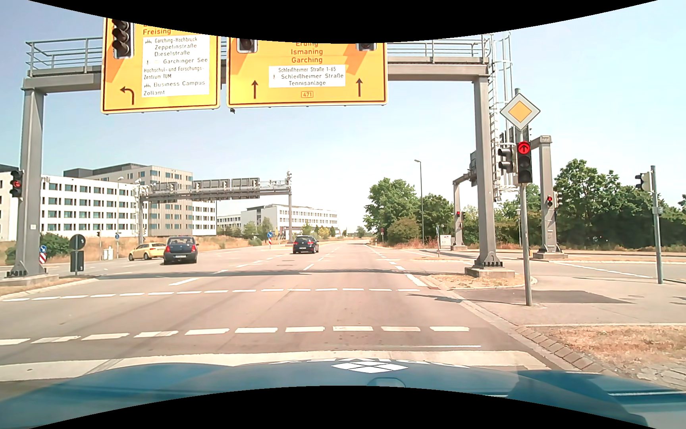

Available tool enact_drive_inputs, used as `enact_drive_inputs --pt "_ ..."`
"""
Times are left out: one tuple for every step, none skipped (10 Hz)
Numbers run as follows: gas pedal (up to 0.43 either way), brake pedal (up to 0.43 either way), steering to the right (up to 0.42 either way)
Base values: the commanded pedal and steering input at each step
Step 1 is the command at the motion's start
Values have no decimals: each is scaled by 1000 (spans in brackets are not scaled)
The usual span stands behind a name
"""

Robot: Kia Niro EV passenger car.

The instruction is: Follow the waypoints while adhering to traffic rules and regulations

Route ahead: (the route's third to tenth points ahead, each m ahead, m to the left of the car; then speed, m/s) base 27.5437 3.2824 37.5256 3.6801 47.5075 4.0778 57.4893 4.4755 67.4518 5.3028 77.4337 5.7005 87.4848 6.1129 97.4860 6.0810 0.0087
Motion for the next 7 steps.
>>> enact_drive_inputs --pt "0 287 2" --pt "0 287 2" --pt "0 287 2" --pt "0 287 2" --pt "0 287 2" --pt "0 287 2" --pt "0 287 2"
